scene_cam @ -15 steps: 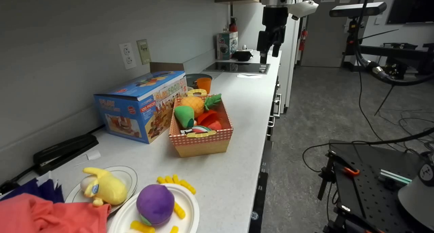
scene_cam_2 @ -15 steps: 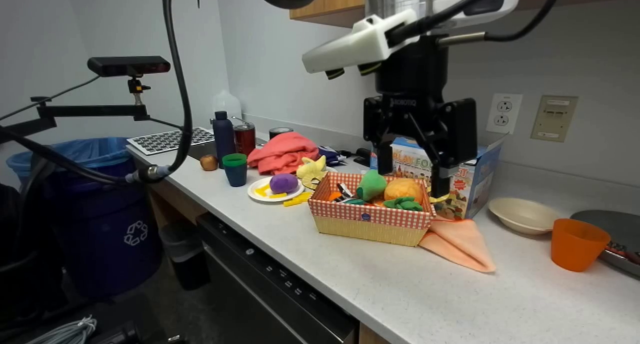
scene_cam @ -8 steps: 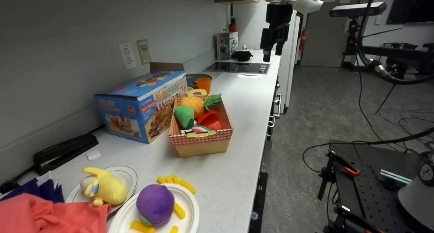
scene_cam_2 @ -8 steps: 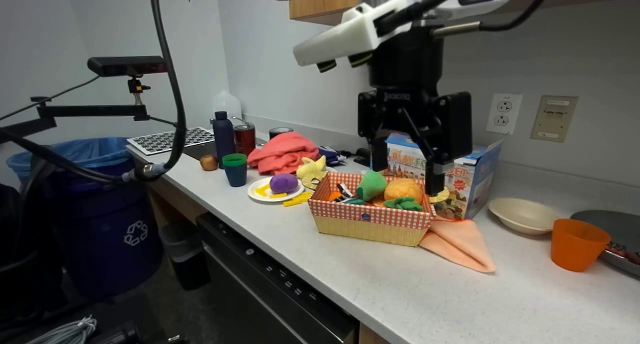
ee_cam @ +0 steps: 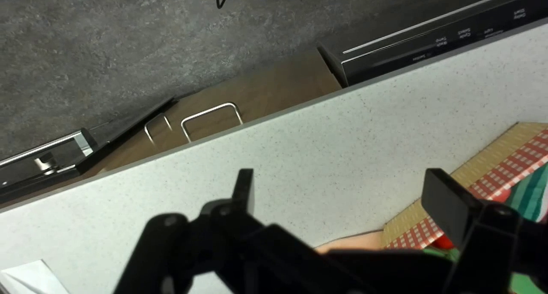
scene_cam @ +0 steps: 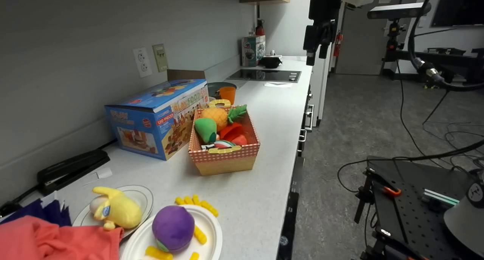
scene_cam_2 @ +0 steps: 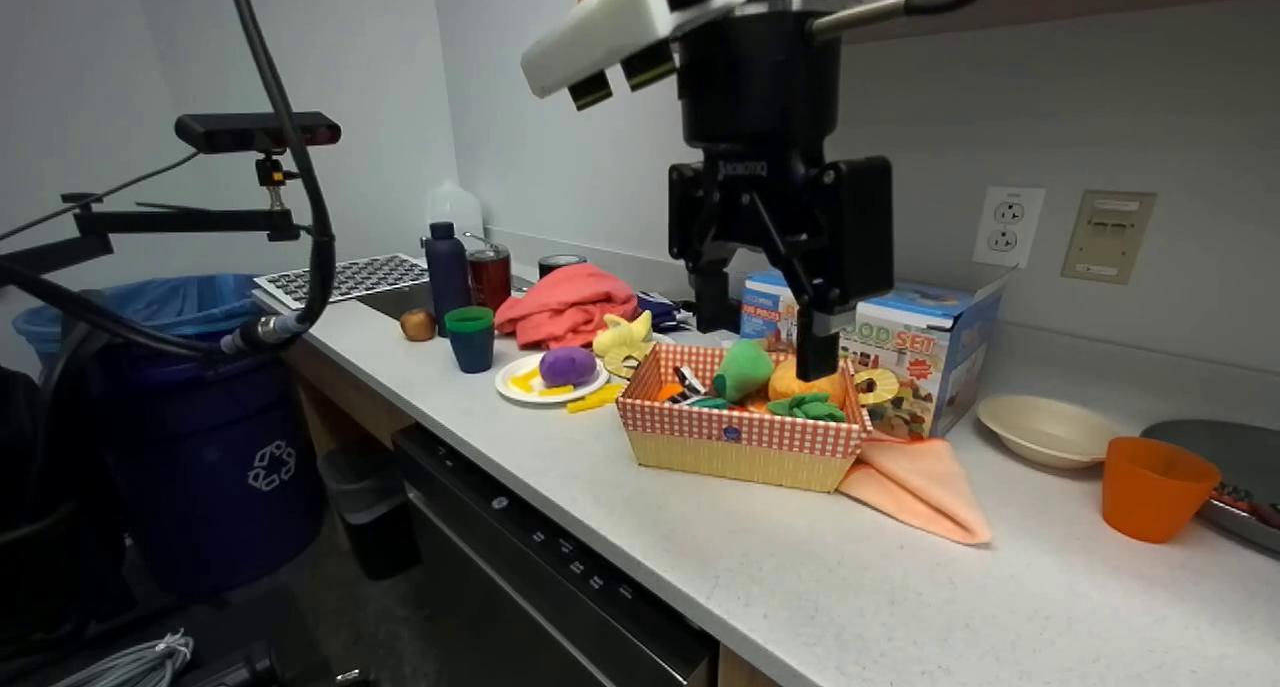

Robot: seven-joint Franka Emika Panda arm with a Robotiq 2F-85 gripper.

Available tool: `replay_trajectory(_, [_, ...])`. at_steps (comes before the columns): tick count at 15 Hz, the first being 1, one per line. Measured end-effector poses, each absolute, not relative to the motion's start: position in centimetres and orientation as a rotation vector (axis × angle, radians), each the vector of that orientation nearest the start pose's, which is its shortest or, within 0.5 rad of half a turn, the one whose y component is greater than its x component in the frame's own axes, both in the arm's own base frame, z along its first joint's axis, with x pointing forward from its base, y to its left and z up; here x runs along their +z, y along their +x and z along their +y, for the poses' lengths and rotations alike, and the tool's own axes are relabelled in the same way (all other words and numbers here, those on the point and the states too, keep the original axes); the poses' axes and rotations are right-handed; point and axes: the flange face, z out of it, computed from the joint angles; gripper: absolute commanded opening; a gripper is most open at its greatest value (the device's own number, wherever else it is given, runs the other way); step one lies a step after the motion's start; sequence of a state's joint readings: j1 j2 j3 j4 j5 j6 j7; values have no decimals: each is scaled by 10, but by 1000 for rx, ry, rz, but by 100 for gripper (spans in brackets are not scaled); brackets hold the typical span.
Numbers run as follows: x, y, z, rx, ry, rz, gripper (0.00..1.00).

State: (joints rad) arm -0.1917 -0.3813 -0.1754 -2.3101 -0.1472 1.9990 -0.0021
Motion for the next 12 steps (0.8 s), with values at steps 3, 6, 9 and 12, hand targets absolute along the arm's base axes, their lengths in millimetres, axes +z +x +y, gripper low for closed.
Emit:
replay_trajectory(3, [517,397,-174,-148,-3187,494,100])
replay_trajectory(6, [545,382,-182,-251,-3187,535,100])
replay_trajectory(9, [574,368,-193,-354,-3185,590,100])
replay_trajectory(12, [592,358,-200,-419,-3181,626,100])
